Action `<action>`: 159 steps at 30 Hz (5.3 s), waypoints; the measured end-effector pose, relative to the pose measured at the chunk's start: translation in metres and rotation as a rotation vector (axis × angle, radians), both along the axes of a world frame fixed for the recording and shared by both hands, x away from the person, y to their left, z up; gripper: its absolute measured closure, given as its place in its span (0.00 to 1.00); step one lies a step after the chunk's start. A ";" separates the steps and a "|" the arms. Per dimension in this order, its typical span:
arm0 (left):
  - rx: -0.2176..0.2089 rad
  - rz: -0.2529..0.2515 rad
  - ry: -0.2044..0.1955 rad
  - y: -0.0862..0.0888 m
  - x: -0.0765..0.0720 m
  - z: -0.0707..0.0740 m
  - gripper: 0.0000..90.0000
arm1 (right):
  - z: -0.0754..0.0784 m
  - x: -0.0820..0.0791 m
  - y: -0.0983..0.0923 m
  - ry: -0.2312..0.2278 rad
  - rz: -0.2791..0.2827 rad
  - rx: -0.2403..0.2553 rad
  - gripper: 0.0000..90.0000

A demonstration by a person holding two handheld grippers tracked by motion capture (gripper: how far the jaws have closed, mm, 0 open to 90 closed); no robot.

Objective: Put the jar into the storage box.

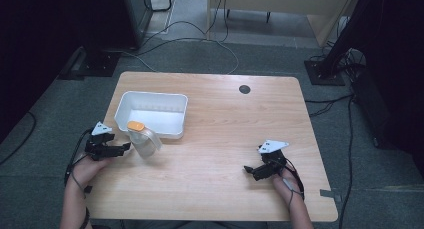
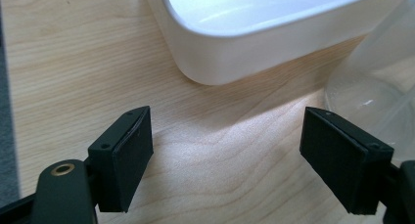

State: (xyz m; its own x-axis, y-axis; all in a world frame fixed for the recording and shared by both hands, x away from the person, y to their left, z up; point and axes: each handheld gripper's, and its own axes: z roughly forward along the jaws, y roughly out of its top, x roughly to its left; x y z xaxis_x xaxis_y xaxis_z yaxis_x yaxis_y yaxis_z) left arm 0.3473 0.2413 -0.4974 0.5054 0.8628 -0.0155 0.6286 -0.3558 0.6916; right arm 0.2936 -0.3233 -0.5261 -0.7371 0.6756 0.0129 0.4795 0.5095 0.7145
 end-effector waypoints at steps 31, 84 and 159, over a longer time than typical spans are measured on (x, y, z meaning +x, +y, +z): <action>-0.065 -0.228 0.029 -0.019 -0.022 0.019 0.23 | 0.000 0.000 0.000 0.000 0.000 0.000 0.00; -0.209 -0.276 -0.230 -0.054 -0.017 -0.003 0.31 | 0.000 0.000 0.000 0.000 0.000 0.000 0.00; -0.267 0.136 -0.479 -0.078 0.014 0.057 0.32 | 0.000 -0.002 0.000 0.003 -0.017 0.000 0.00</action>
State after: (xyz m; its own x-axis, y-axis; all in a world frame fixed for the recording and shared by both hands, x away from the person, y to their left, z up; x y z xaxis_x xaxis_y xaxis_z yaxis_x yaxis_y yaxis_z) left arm 0.3615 0.1636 -0.4403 0.3940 0.9183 -0.0386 0.2504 -0.0669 0.9658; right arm 0.2912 -0.3229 -0.5260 -0.7257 0.6878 0.0148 0.4897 0.5014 0.7133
